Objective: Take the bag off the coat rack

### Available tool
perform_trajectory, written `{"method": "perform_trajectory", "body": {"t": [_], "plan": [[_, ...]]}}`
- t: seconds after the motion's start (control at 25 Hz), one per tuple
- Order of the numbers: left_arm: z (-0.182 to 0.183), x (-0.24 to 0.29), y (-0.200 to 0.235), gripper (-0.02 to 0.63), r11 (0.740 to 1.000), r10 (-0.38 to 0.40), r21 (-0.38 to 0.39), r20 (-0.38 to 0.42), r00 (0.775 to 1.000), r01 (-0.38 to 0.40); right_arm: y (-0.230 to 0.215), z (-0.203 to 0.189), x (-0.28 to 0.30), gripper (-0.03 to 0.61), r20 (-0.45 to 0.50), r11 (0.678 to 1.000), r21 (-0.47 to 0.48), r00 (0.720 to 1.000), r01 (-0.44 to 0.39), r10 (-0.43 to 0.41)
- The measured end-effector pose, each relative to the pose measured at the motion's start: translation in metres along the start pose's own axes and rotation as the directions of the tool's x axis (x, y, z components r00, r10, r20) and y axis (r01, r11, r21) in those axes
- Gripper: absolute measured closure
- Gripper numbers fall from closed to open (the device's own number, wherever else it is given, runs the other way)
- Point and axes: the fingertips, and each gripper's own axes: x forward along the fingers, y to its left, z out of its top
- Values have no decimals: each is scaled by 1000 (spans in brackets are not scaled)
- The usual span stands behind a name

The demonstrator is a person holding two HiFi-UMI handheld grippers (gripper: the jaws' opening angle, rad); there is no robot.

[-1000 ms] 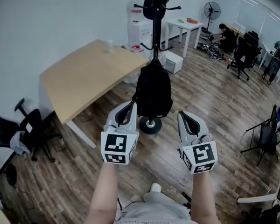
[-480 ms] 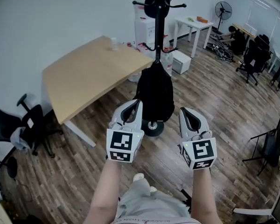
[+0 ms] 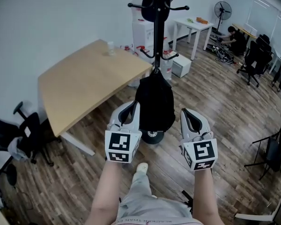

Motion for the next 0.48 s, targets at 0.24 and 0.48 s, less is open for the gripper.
{"method": "perform_trajectory", "body": {"t": [0.24,0.48], "plan": [[-18,56,25,563,999,-51,-17,-17,999,51,-22,-14,54,569,-34,1000,1,999,18,-18],[-34,112,55,534,992,-115,-45,-28,993,114,-38,-27,112,426,-37,997,72,999,-10,12]]}}
